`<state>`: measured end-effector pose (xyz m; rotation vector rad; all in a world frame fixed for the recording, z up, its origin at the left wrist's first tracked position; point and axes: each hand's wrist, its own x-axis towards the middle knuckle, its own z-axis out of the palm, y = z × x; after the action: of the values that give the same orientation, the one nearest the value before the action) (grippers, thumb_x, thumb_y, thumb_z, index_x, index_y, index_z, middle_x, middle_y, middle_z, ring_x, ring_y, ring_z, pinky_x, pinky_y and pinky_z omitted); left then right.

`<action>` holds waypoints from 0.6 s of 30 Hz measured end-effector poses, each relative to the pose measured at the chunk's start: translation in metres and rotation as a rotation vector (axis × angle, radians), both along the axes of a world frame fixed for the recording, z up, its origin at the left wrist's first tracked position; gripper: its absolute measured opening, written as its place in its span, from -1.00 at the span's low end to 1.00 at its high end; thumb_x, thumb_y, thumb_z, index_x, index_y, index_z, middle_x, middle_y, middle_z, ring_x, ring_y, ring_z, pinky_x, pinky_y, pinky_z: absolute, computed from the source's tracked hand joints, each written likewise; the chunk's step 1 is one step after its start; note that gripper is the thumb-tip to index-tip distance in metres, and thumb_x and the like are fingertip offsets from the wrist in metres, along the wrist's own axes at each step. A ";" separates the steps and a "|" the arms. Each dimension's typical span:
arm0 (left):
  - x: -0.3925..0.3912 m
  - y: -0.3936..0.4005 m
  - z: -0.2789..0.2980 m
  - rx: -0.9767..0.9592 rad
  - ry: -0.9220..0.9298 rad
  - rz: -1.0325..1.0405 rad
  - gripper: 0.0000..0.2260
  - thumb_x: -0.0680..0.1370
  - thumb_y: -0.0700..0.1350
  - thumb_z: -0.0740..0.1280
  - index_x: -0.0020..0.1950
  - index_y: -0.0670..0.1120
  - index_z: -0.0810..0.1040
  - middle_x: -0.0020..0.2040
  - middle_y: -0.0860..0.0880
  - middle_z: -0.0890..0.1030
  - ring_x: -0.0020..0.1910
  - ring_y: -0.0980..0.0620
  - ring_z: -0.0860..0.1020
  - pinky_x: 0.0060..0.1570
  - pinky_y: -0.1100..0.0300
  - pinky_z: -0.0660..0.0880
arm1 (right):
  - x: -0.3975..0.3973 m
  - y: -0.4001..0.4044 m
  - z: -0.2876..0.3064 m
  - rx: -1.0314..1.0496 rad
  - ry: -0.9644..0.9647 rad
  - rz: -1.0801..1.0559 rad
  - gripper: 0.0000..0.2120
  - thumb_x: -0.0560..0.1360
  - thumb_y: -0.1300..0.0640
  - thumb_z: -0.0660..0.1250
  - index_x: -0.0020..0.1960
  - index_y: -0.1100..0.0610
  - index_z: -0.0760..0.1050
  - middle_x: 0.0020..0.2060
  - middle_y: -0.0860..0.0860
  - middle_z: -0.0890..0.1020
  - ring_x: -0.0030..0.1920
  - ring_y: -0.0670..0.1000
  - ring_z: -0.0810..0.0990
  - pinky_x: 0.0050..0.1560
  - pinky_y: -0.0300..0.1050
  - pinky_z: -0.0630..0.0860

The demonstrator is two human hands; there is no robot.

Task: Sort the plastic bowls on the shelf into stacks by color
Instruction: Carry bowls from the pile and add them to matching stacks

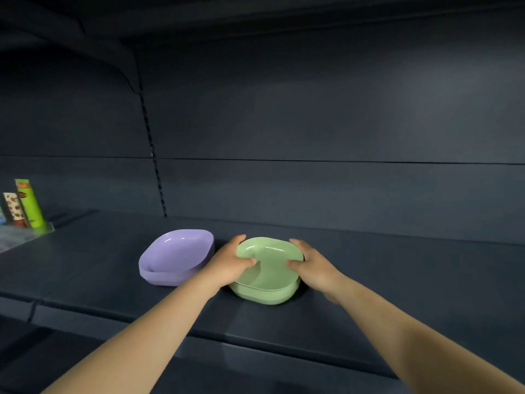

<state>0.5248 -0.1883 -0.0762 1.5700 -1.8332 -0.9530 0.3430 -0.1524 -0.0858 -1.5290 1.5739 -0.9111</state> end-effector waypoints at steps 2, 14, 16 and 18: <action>0.001 -0.003 -0.008 0.057 0.134 0.037 -0.47 0.51 -0.23 0.34 0.45 -0.01 0.29 0.26 0.03 0.48 0.22 0.01 0.45 0.16 0.21 0.37 | 0.003 0.000 -0.004 0.007 -0.087 -0.025 -0.47 0.56 0.22 0.20 0.49 0.04 0.19 0.24 -0.06 0.48 0.23 -0.05 0.44 0.25 -0.20 0.34; -0.038 0.005 -0.011 0.292 0.574 -0.003 -0.65 0.45 -0.48 0.29 0.17 -0.18 0.51 -0.07 -0.13 0.61 -0.03 -0.15 0.56 -0.10 0.09 0.51 | -0.025 0.027 -0.012 -0.083 -0.487 -0.202 -0.34 0.44 0.52 0.25 0.40 -0.03 0.33 0.11 -0.07 0.55 0.04 -0.12 0.54 -0.09 -0.31 0.49; -0.061 0.012 -0.005 0.309 0.590 -0.057 -0.63 0.46 -0.48 0.28 0.16 -0.13 0.50 -0.09 -0.09 0.61 -0.04 -0.13 0.56 -0.09 0.08 0.51 | -0.048 0.038 -0.009 -0.123 -0.504 -0.228 -0.35 0.43 0.52 0.27 0.37 -0.03 0.36 0.12 -0.05 0.56 0.08 -0.09 0.55 -0.05 -0.28 0.50; -0.092 0.021 0.000 0.303 0.624 -0.096 -0.61 0.46 -0.49 0.28 0.17 -0.09 0.49 -0.09 -0.07 0.60 -0.10 -0.07 0.57 -0.15 0.13 0.51 | -0.076 0.052 -0.005 -0.173 -0.529 -0.258 -0.38 0.43 0.53 0.26 0.33 -0.01 0.39 0.10 -0.04 0.59 0.09 -0.05 0.56 -0.02 -0.23 0.53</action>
<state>0.4330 -0.1669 -0.0758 1.1540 -1.3713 -1.6093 0.2666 -0.1000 -0.0910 -1.0786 1.3386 -1.4895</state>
